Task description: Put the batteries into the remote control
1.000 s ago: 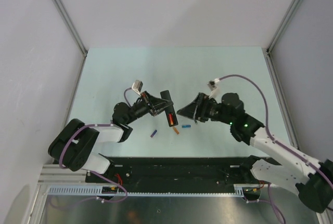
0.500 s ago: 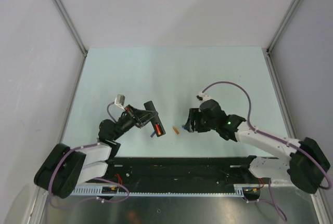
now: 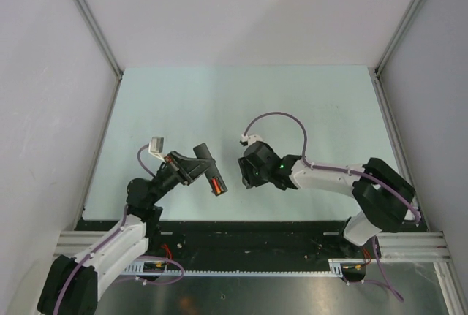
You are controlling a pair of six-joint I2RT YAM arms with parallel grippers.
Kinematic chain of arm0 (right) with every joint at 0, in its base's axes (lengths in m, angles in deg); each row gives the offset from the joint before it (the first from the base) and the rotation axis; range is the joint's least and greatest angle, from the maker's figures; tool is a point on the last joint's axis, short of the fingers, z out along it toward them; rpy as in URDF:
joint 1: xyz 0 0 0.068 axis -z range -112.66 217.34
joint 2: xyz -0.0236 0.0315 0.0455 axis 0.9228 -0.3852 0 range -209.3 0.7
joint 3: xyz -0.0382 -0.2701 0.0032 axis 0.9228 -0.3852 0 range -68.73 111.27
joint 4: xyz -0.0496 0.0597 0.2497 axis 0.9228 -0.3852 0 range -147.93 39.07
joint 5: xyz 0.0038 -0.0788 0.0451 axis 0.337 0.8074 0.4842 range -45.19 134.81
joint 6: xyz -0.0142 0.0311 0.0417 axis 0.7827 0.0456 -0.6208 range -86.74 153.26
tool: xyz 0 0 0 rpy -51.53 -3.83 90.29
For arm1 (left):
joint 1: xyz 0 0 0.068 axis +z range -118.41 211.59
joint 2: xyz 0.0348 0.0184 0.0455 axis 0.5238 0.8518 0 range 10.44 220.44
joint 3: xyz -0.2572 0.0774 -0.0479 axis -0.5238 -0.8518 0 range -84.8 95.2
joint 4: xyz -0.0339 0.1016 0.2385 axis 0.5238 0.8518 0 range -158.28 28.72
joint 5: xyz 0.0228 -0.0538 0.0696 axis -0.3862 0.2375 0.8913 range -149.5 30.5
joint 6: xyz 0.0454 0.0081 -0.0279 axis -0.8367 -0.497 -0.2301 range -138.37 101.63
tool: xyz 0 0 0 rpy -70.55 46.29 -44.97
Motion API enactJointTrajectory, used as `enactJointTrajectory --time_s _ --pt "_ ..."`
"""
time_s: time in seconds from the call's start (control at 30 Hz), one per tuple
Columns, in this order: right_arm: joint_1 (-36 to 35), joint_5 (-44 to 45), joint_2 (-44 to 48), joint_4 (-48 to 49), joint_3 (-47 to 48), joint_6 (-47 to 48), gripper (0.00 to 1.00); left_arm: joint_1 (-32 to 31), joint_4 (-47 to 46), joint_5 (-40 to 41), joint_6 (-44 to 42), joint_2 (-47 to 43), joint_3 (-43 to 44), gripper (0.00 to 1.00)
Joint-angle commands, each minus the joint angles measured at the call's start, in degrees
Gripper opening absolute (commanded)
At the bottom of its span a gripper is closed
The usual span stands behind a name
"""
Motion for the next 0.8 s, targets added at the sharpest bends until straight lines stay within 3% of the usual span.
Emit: enactJointTrajectory --time_s 0.0,0.4,0.77 --pt "-0.5 3.7 -4.5 0.7 5.1 3.5 0.49 0.5 3.0 -0.6 -1.7 -0.2 0.7 0.0" --pt "-0.9 4.2 -9.6 -1.9 6.8 3.5 0.35 0.5 3.2 -0.9 -1.8 -0.2 0.1 0.0" --pt "2.1 0.7 -9.5 -2.5 6.8 0.1 0.14 0.5 3.4 -0.7 -2.2 0.4 0.2 0.0"
